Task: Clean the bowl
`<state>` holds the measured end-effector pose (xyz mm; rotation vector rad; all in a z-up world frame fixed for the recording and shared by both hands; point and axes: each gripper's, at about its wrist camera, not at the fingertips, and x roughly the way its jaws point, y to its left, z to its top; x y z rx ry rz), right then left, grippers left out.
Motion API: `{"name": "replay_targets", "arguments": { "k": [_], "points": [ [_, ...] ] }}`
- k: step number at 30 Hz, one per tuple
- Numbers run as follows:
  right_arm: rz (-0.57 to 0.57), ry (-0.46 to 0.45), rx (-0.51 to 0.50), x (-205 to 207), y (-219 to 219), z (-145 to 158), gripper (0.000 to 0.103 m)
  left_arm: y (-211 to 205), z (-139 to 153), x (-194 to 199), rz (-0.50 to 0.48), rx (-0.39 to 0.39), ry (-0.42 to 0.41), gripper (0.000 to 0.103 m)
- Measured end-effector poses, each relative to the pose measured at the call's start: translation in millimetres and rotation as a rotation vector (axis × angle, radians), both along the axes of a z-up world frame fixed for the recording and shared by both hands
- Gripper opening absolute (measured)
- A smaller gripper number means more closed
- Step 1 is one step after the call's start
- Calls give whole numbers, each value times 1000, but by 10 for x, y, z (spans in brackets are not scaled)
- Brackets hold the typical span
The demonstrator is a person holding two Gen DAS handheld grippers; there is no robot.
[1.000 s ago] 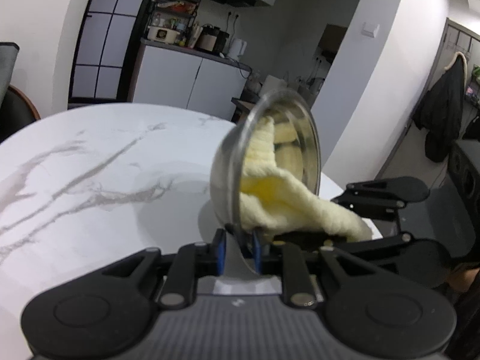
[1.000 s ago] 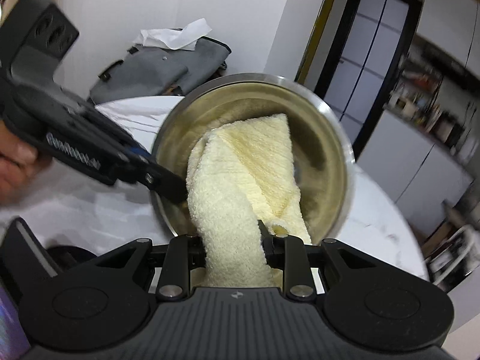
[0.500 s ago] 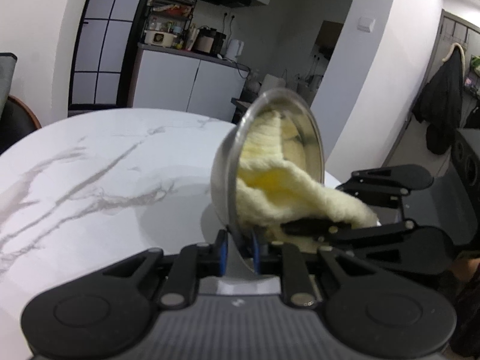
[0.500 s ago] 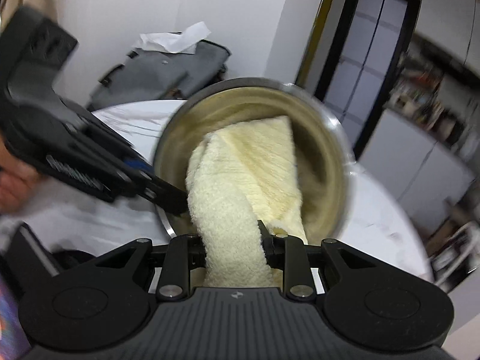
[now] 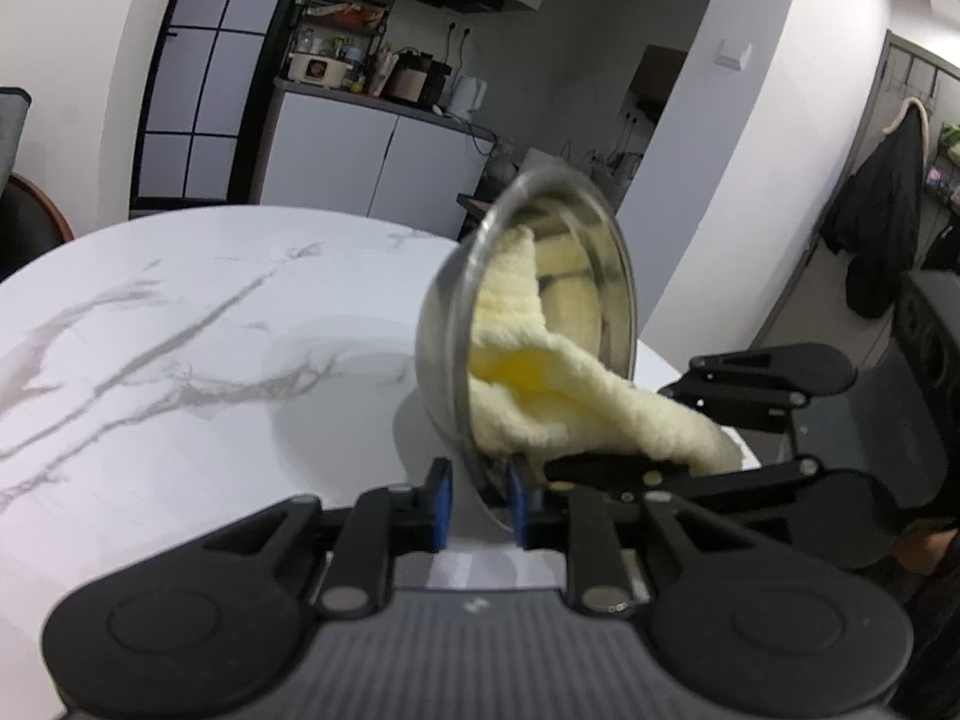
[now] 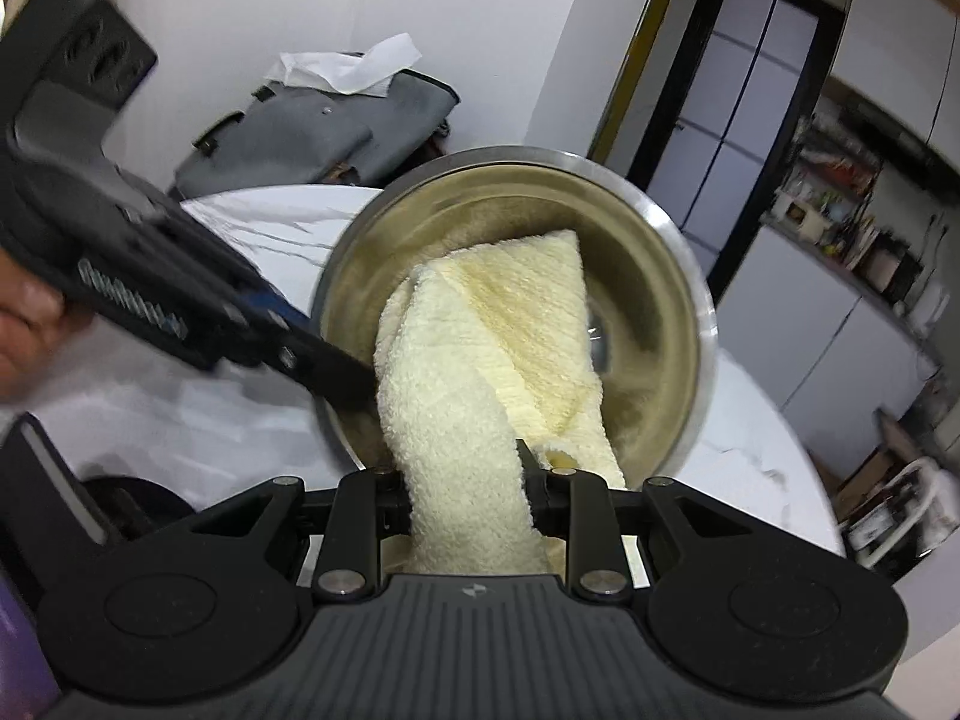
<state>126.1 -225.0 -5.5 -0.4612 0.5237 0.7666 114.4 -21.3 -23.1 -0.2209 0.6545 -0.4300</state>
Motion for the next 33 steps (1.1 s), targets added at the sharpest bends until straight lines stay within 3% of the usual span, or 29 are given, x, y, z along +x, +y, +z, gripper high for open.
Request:
{"name": "replay_targets", "arguments": {
  "k": [4, 8, 18, 24, 27, 28, 33],
  "points": [
    [30, 73, 62, 5, -11, 6, 27, -22, -16, 7, -2, 11, 11, 18],
    [33, 74, 67, -12, -21, 0, 27, -6, -13, -5, -5, 26, 1, 18],
    [-43, -162, -30, -101, -38, 62, 26, 96, 107, -71, -10, 45, -29, 17],
    [-29, -183, -82, -117, 35, 24, 26, 159, 161, -103, 5, 33, -48, 15],
    [-15, -136, -83, -91, 45, 11, 27, 146, 135, -76, 12, 23, -38, 23],
    [1, -80, -61, -63, 36, 8, 27, 127, 108, -63, 12, 25, -31, 25],
    [25, 53, 39, -15, -18, 31, 28, 41, 15, -39, 7, 38, -1, 25]
  ]
}}
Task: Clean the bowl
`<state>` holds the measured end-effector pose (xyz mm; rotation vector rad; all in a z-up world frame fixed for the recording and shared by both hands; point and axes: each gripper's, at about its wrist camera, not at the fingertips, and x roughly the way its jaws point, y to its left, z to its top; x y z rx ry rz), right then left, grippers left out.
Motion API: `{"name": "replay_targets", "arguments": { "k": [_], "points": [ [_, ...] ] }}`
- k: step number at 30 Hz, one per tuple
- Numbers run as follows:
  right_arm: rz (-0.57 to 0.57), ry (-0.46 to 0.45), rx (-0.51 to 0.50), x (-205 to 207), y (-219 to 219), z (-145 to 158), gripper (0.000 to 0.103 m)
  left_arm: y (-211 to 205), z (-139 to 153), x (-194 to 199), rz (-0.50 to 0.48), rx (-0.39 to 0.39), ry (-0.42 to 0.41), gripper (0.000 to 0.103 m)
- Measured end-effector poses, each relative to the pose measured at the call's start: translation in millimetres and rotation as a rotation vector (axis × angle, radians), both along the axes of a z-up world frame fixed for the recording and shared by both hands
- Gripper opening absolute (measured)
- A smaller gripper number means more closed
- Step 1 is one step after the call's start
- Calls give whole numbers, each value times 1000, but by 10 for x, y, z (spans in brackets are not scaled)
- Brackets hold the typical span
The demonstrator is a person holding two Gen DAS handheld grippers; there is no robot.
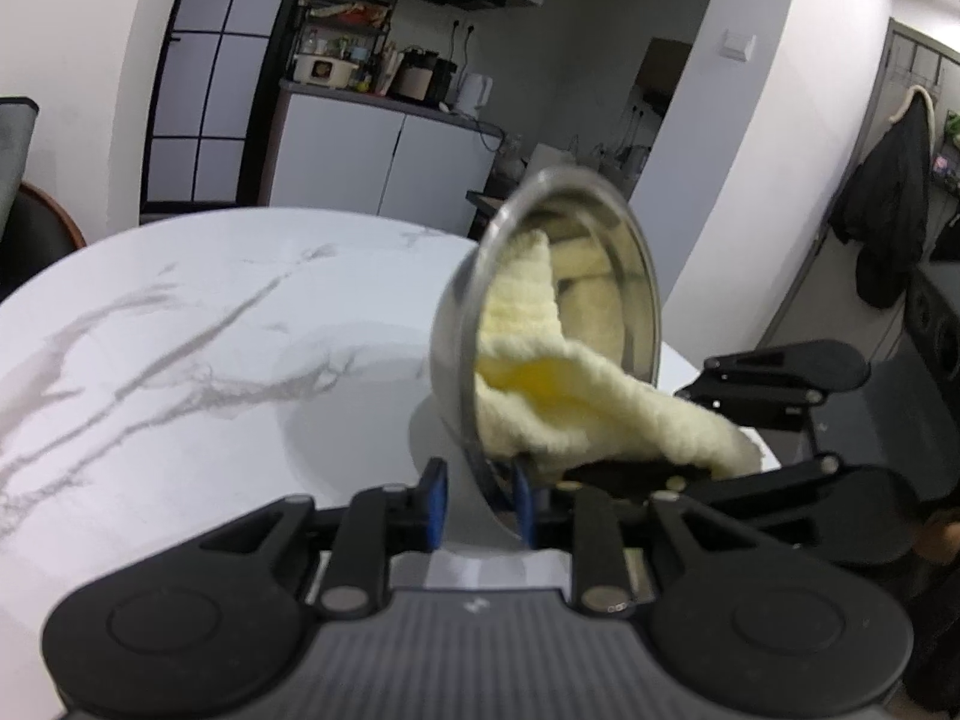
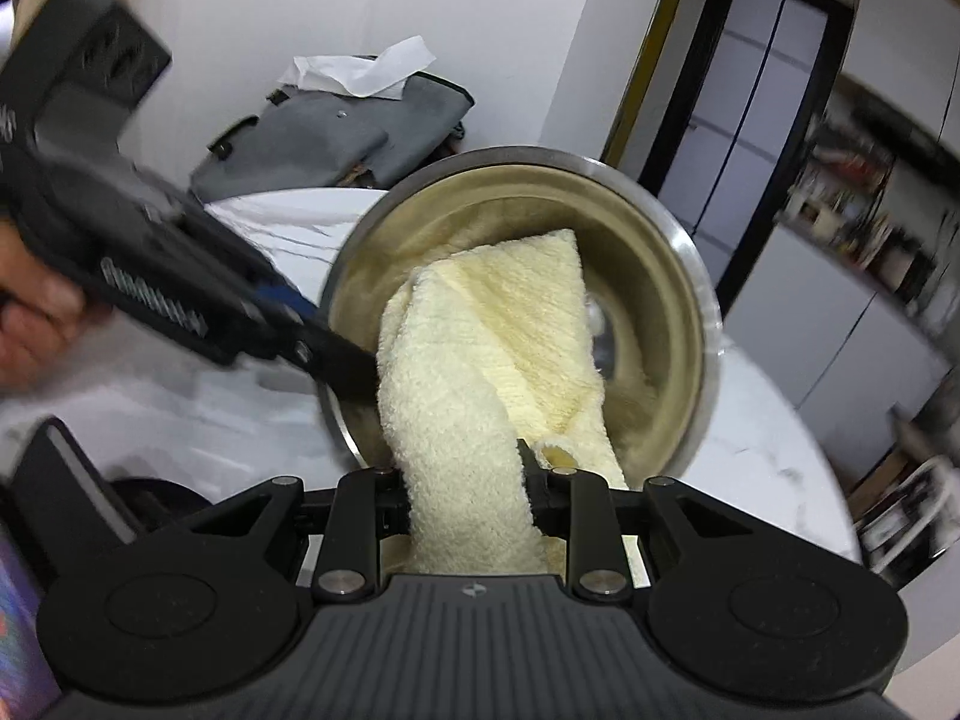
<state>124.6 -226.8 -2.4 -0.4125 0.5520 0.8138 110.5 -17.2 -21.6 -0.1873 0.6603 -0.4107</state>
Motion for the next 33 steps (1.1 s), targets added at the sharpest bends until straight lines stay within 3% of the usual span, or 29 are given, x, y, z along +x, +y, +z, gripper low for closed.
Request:
{"name": "replay_targets", "arguments": {
  "k": [3, 8, 13, 18, 23, 27, 29, 33],
  "points": [
    [20, 60, 54, 4, -11, -7, 28, -33, -13, -9, 2, 4, 2, 19],
    [14, 49, 54, -2, -35, -15, 28, -36, -13, -30, -8, 14, -6, 18],
    [-16, -48, 0, -42, -26, -3, 27, 13, 31, -57, -13, 21, -15, 18],
    [-46, -215, -57, -136, 2, 33, 27, 74, 99, -95, -11, 19, -21, 18],
    [-30, -256, -102, -167, 72, 19, 27, 100, 102, -101, -14, 6, -20, 19],
    [-15, -218, -119, -150, 100, -9, 27, 95, 95, -82, -8, -10, -20, 20],
    [-1, -118, -63, -88, 78, -7, 28, 73, 57, -60, -17, -21, -6, 21],
    [5, -28, 6, -38, 40, -4, 28, -6, -22, -55, -29, -12, 15, 22]
  ]
}}
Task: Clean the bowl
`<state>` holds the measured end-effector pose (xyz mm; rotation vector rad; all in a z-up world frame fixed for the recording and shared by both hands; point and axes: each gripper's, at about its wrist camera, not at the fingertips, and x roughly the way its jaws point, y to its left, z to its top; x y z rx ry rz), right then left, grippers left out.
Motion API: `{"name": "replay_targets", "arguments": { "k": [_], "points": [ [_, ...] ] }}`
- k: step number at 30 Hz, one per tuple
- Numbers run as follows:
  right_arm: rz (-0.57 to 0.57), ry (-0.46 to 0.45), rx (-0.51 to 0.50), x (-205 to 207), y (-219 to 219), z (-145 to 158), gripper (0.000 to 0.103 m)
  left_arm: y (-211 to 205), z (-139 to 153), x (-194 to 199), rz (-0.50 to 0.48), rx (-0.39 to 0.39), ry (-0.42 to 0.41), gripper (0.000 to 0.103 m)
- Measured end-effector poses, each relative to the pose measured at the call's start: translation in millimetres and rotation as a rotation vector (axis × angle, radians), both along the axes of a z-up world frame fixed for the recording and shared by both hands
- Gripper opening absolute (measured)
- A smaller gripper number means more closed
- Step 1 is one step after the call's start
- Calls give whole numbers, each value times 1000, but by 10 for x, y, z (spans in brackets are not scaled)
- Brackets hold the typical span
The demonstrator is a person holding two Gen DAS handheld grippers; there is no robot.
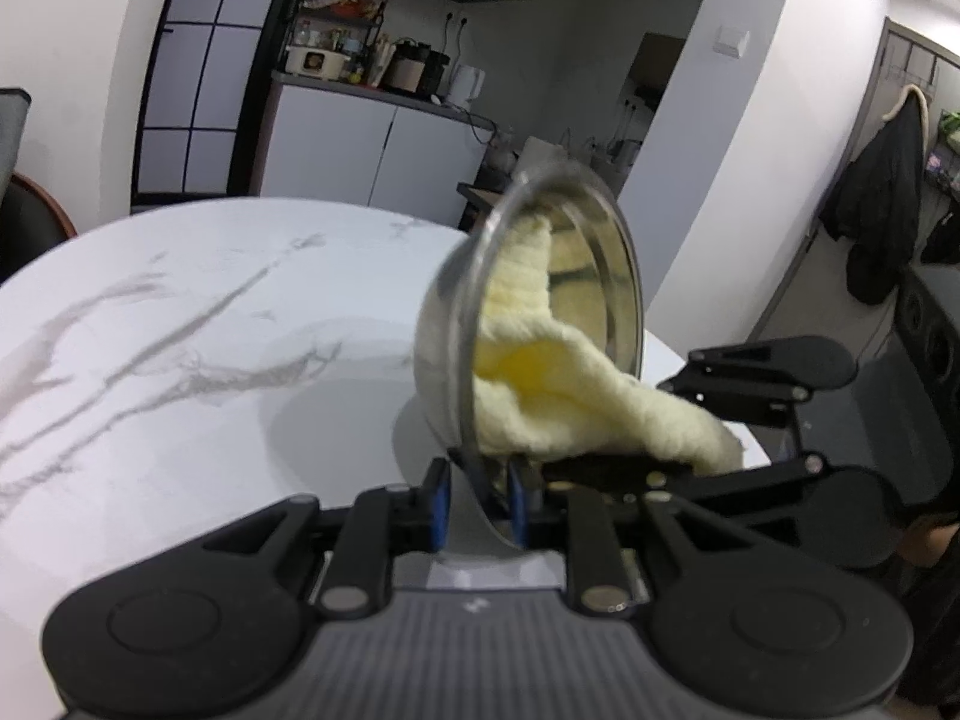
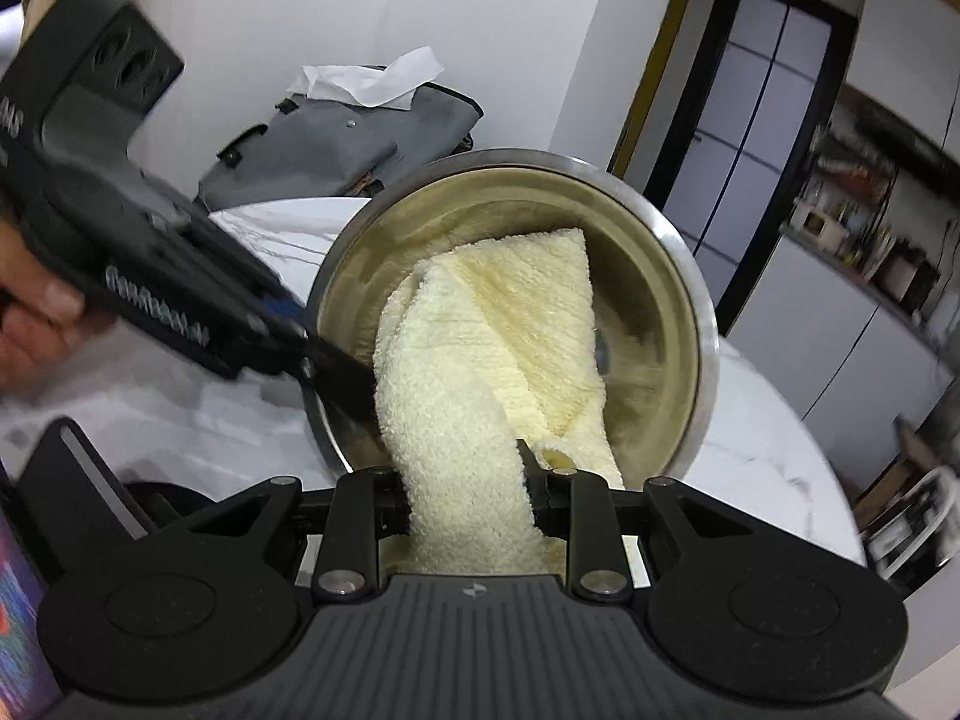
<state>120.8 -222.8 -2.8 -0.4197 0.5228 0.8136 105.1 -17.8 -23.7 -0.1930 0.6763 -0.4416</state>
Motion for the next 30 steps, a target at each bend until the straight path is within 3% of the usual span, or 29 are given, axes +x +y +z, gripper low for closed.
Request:
{"name": "replay_targets", "arguments": {
  "k": [3, 6, 10, 14, 20, 25, 30],
  "points": [
    [16, 89, 75, 52, -53, 0, 31, -30, -2, -12, 6, 17, -9, 21],
    [14, 95, 84, 60, -88, -8, 31, -32, 4, -28, 8, 25, -19, 19],
    [-17, -41, -10, -45, -47, -20, 29, -28, 54, -62, 2, 46, -39, 19],
    [-66, -240, -89, -156, -20, 17, 29, 33, 92, -72, 1, 35, -45, 19],
    [-69, -334, -120, -212, 32, 58, 28, 48, 94, -78, -1, 39, -46, 19],
    [-67, -300, -155, -182, 71, 14, 28, 45, 88, -77, 3, 32, -48, 20],
    [-39, -152, -73, -120, 25, 11, 29, 7, 67, -85, 5, 38, -43, 20]
  ]
}}
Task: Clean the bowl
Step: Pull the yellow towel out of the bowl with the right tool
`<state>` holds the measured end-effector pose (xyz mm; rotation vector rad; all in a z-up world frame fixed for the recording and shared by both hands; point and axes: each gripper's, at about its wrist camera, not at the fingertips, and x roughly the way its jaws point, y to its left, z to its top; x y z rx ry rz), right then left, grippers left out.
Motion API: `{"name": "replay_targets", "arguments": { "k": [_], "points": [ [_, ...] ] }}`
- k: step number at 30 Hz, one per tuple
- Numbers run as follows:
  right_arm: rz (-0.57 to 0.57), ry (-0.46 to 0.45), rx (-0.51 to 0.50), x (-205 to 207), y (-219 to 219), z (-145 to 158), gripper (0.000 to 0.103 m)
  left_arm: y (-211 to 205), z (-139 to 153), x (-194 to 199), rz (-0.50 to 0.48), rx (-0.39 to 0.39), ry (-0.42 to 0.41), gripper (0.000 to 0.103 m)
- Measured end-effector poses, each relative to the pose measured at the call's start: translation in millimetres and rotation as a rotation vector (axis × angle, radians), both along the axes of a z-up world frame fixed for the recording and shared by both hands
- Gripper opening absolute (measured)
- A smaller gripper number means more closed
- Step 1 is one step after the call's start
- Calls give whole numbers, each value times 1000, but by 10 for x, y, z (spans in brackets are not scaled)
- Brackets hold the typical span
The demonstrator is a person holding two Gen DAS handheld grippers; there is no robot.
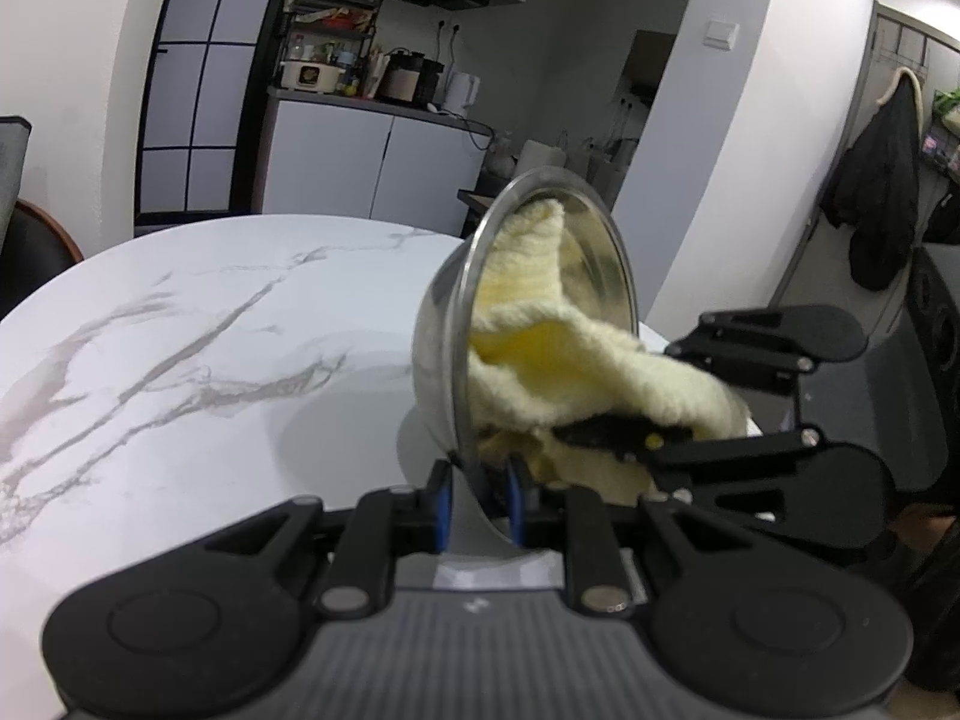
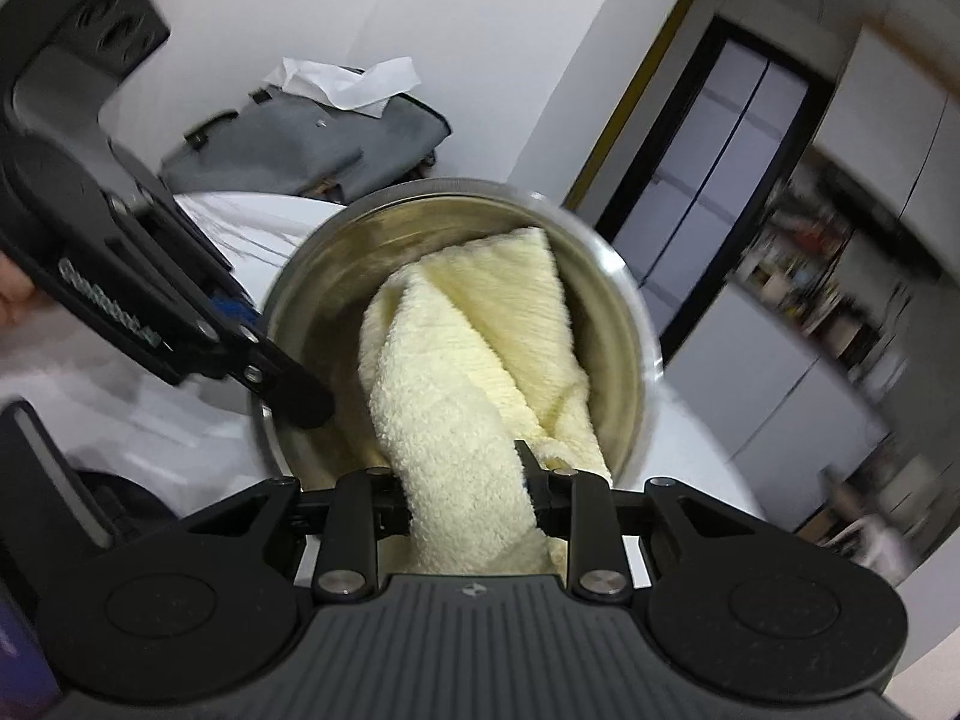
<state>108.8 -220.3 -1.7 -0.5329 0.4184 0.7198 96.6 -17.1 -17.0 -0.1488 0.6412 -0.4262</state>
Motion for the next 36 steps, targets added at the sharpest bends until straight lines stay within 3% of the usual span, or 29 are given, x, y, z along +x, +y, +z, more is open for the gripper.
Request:
{"name": "replay_targets", "arguments": {
  "k": [5, 11, 22, 27, 36],
  "points": [
    [32, 57, 65, -7, -37, 23, 29, -62, -12, -15, -18, 19, 0, 20],
    [1, -32, 117, -29, -58, 155, 29, -43, -12, -52, -24, 7, -6, 20],
    [-22, -10, -9, 48, 50, -19, 30, -22, -14, -37, -19, -10, 0, 20],
    [8, 43, 32, 46, 91, 12, 30, -5, -17, -26, -6, -13, 15, 20],
    [-23, -31, 79, 20, 58, 228, 30, 20, 142, 57, 53, -50, 20, 23]
  ]
}}
